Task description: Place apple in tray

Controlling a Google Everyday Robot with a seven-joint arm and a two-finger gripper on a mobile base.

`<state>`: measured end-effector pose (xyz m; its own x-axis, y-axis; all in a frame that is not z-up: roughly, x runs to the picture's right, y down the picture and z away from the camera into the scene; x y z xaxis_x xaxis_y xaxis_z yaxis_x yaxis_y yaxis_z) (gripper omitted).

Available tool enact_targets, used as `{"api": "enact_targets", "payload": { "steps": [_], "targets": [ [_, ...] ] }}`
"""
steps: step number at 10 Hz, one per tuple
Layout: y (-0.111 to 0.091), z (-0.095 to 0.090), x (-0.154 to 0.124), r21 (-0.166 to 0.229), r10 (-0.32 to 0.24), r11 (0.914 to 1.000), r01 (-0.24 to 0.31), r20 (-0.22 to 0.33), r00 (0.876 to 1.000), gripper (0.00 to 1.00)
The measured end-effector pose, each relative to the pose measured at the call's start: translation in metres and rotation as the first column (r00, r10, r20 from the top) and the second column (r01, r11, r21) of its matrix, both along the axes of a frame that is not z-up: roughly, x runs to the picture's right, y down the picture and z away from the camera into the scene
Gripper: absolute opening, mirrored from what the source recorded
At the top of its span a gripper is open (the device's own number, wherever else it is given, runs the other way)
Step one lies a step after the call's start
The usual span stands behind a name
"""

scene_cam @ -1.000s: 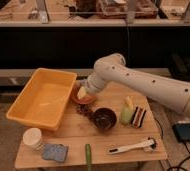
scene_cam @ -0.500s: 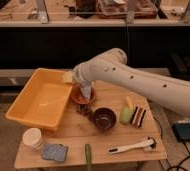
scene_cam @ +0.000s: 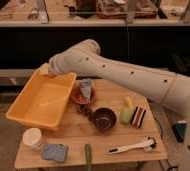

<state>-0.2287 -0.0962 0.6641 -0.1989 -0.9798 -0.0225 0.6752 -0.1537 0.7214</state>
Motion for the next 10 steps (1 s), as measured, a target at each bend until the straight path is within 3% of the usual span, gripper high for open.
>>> {"api": "enact_targets", "payload": {
  "steps": [2,5,6,10],
  "targets": [
    [0.012,0.023,-0.032,-0.058,-0.073,0.9955,0.075,0.034,0.997,0.26],
    [0.049,0.07,-0.068,-0.153,-0.173,0.9719,0.179,0.053,0.984,0.3],
    [0.062,0.084,-0.073,-0.182,-0.197,0.9622,0.202,0.049,0.979,0.38],
    [0.141,0.146,-0.084,-0.321,-0.287,0.906,0.275,0.012,0.958,0.78]
  ]
}}
